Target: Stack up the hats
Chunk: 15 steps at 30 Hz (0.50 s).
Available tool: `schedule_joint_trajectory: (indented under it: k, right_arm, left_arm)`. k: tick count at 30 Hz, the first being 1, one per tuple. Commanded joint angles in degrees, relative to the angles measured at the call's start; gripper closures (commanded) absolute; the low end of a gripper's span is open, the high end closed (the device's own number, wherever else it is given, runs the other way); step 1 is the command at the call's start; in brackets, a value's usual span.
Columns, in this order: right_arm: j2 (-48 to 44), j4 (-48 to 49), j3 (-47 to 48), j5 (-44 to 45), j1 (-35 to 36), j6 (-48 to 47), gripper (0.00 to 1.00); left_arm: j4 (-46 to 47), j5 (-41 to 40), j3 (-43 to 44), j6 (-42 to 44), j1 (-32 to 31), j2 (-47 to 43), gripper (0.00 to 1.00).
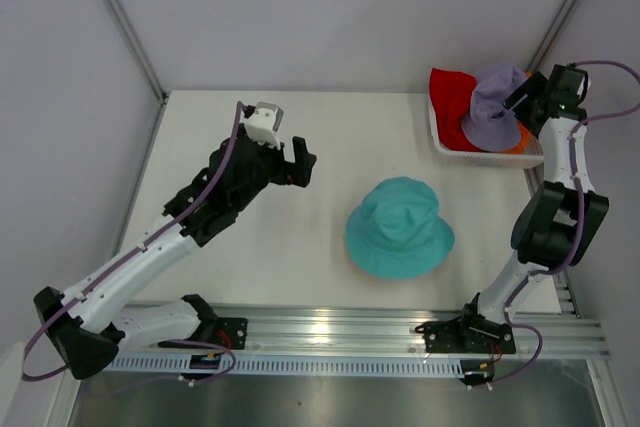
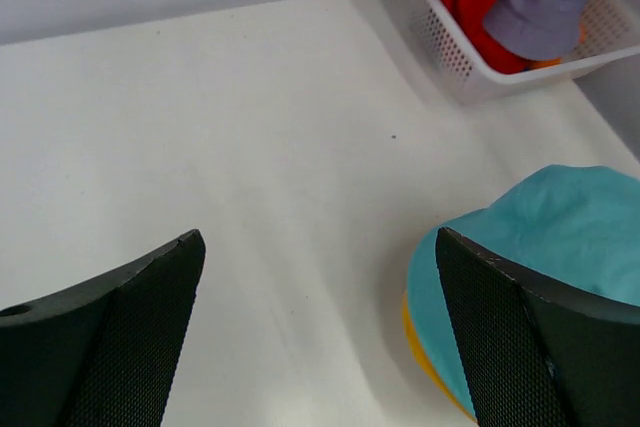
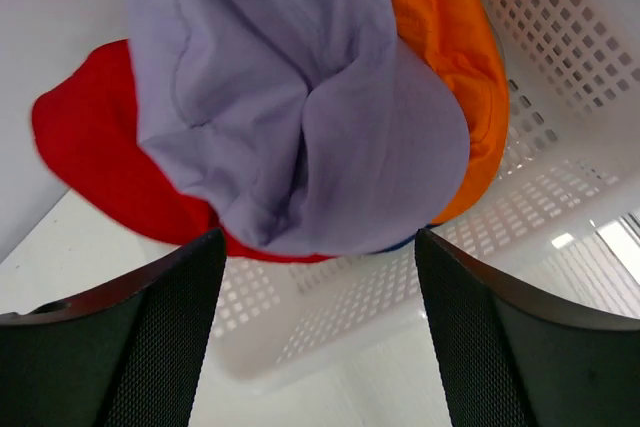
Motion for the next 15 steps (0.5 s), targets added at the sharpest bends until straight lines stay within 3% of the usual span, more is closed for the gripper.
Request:
schedule_joint_trajectory:
  k: [1,7,10,11,13,15]
  right_arm:
    - [5.2,2.5,4.2,2.1,-0.4,1.2,0.21]
    - [11.8,3.8,7.0,2.5,-0.1,3.4,0.32]
    - [13.8,4.5,8.0,2.5,-0.3,4.2,0.54]
    - [13.7,4.7,8.2,3.8,-0.3,4.3,0.78]
    - [12.9,4.8,8.5,5.2,-0.2,4.3,1.00]
    - [10.1,4.5,9.1,6.0,0.0,3.6,1.00]
  left_arm:
    - [-3.1,-0.5,2.4,-1.3,2.6,1.3,0.00]
    - [-3.2,1.0,3.8,-3.0,5.4,4.7,0.00]
    - [-3.4,2.1,5.3,-2.6,6.4,6.9,0.00]
    - [-3.8,2.4,6.5,-2.5,6.8,7.5,0.00]
    - [-4.5,2.8,8.1,-2.2,6.9,8.9,0.00]
    - [-4.6,4.1,9.5,-2.0,7.1,9.5,0.01]
